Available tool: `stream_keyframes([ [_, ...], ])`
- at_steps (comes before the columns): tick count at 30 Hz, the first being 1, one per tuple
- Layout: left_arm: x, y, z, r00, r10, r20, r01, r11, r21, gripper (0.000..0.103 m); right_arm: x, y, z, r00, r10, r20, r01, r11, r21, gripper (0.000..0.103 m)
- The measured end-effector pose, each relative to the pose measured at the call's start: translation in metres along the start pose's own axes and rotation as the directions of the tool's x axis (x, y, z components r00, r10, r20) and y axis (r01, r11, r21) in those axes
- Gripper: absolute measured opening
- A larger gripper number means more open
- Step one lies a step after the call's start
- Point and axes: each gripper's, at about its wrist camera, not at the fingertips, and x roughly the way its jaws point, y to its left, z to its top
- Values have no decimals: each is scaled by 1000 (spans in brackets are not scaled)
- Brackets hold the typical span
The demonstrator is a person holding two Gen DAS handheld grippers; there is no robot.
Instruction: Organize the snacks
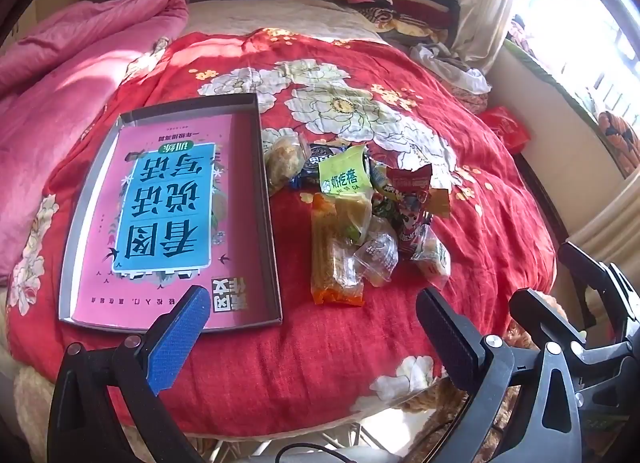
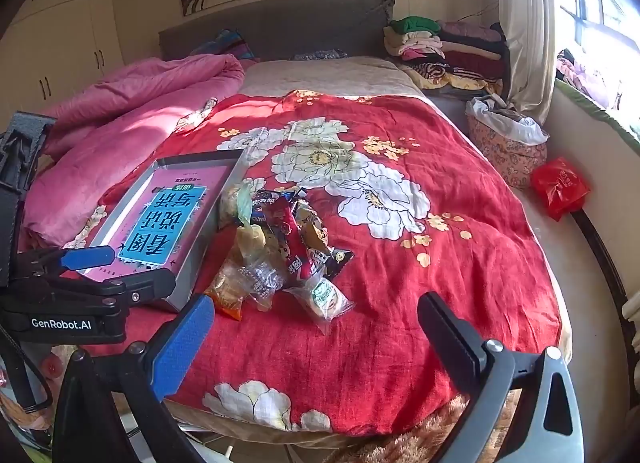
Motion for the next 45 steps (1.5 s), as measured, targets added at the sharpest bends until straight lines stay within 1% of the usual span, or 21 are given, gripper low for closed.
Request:
stream_keyframes([
  [45,0,-5,0,1000,-5,-5,5,1000,30,103,4,4,-1,1000,-16,-8,16,999,-32,103],
])
